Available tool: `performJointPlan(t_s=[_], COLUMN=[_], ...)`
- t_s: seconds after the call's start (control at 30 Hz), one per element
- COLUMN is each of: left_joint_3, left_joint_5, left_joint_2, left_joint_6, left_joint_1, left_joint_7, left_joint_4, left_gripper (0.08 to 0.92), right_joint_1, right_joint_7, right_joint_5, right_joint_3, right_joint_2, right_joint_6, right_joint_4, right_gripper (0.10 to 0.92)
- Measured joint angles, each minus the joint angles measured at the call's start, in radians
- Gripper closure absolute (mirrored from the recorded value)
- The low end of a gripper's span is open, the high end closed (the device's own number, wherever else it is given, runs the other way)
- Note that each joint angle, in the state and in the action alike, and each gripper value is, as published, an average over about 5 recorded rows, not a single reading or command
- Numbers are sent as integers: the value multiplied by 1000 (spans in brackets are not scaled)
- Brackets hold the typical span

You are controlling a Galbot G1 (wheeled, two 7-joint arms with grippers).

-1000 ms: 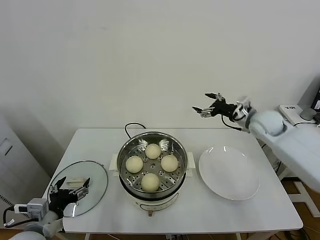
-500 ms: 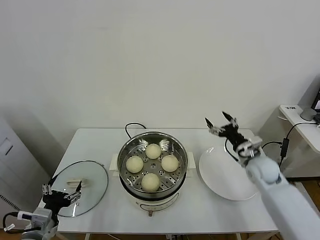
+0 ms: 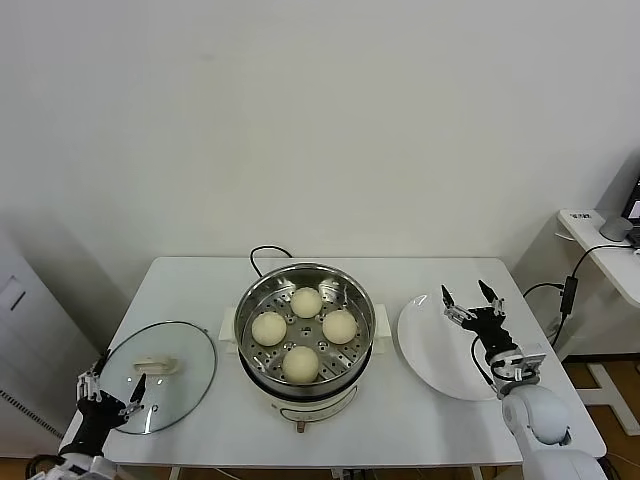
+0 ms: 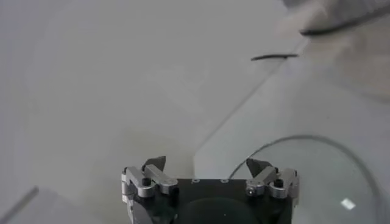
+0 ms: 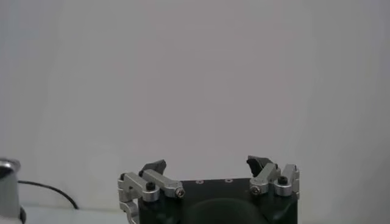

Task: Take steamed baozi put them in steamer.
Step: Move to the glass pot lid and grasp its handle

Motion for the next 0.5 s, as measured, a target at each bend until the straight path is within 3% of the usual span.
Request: performJointPlan(t_s=[0.5], left_joint_3=[-5], left_joint_5=[482], left_joint_2=[-42], left_joint_6=[-190], left_joint_1=[-121], left_joint_7=[-112], left_joint_4=[241], left_gripper=[177], right_joint_1=[-48], right_joint_7=[-25], right_joint_5=[-62], right_joint_3=[68], right_joint_2=[64], right_joint_6=[25], right_joint_4=[-32], right_gripper=[203])
